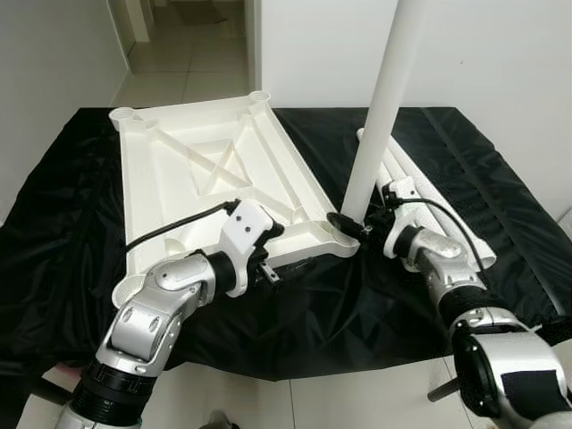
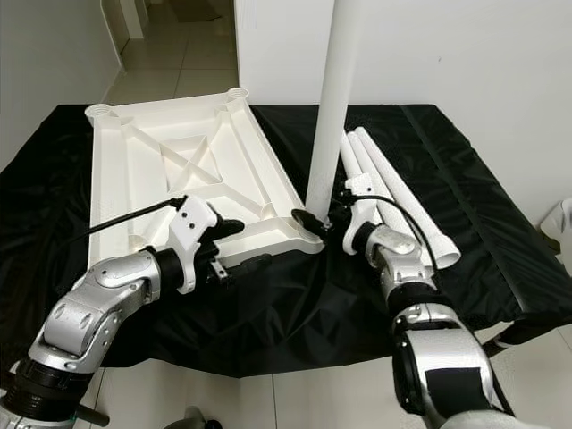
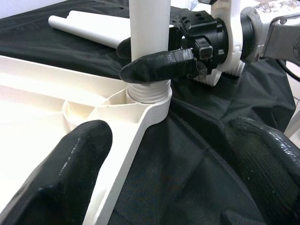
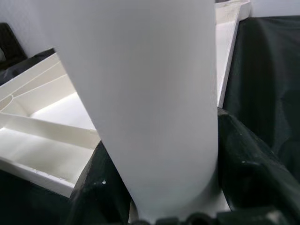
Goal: Building children table
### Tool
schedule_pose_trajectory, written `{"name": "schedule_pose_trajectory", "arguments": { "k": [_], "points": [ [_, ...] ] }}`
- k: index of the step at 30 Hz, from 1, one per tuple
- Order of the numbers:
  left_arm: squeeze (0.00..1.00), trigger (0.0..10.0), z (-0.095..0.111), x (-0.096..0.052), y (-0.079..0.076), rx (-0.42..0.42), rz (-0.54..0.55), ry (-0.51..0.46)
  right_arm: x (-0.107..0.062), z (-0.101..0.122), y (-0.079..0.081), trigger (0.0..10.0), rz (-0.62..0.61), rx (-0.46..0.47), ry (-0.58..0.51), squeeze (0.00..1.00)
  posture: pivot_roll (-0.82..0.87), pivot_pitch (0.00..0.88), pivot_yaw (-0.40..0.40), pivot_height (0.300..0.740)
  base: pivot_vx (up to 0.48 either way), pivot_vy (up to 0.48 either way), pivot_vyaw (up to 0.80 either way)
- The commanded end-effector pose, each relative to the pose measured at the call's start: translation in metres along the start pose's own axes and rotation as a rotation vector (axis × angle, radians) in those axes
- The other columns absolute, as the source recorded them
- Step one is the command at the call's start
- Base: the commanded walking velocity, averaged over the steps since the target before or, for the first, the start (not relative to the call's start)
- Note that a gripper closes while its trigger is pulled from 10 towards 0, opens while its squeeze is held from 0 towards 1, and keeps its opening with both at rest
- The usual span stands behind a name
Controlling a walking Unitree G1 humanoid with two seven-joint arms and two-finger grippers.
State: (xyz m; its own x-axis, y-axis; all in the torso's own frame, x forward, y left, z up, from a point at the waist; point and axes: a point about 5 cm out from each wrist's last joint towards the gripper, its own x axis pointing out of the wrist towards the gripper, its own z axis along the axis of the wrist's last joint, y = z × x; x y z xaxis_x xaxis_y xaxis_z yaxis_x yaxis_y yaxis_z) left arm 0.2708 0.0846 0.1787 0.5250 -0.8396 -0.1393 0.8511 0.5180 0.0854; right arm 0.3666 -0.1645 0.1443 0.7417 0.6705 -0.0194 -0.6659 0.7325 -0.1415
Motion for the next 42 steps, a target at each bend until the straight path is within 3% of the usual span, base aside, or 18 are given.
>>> {"name": "schedule_pose_trajectory", "arguments": {
  "k": [1,8,16,20,23,33,34,35,41,42],
  "points": [
    [0.0,10.0,-0.001,0.0,0.001,-0.007,-0.001,0.007,0.004,-0.005,0.006,0.0,-0.067,0.022,-0.004,0.0,-0.03,0.033,0.024,0.74,0.0,0.0,0.0],
    [0.0,10.0,-0.002,0.0,0.0,-0.009,-0.003,0.008,0.011,-0.003,0.013,0.0,-0.182,0.047,-0.043,0.0,-0.03,0.037,0.024,0.74,0.0,0.0,0.0],
    [0.0,10.0,-0.003,0.0,-0.001,-0.014,-0.005,0.009,0.024,0.003,0.024,0.0,-0.493,0.14,-0.089,0.0,-0.03,0.035,0.018,0.74,0.0,0.0,0.0],
    [0.0,10.0,-0.003,0.001,-0.002,-0.014,-0.008,0.009,0.025,0.004,0.026,0.0,-0.561,0.143,-0.093,0.0,-0.03,0.028,0.014,0.74,0.0,0.0,0.0],
    [0.0,10.0,-0.003,0.002,-0.002,-0.014,-0.01,0.007,0.026,0.006,0.031,0.0,-0.707,0.138,-0.087,0.0,-0.03,0.024,0.012,0.74,0.0,0.0,0.0],
    [0.0,10.0,-0.003,0.003,-0.003,-0.009,-0.013,0.005,0.033,0.006,0.051,0.0,-0.712,0.192,-0.084,0.0,-0.03,0.007,0.008,0.74,0.0,0.0,0.0],
    [0.0,10.0,-0.003,0.003,-0.003,-0.008,-0.013,0.005,0.033,0.006,0.051,7.1,-0.714,0.183,-0.076,0.0,-0.03,0.006,0.008,0.74,0.0,0.0,0.0],
    [0.0,10.0,-0.004,0.003,-0.003,-0.008,-0.014,0.006,0.032,0.006,0.051,10.0,-0.716,0.181,-0.071,0.0,-0.03,0.006,0.008,0.74,0.0,0.0,0.0],
    [0.0,10.0,-0.004,0.002,-0.003,-0.007,-0.014,0.007,0.03,0.007,0.051,10.0,-0.723,0.173,-0.065,0.0,-0.03,0.005,0.007,0.74,0.0,0.0,0.0],
    [0.0,10.0,-0.004,0.002,-0.004,-0.007,-0.014,0.007,0.028,0.007,0.05,10.0,-0.721,0.169,-0.073,1.0,-0.03,0.006,0.006,0.74,0.0,0.0,0.0]
  ]
}}
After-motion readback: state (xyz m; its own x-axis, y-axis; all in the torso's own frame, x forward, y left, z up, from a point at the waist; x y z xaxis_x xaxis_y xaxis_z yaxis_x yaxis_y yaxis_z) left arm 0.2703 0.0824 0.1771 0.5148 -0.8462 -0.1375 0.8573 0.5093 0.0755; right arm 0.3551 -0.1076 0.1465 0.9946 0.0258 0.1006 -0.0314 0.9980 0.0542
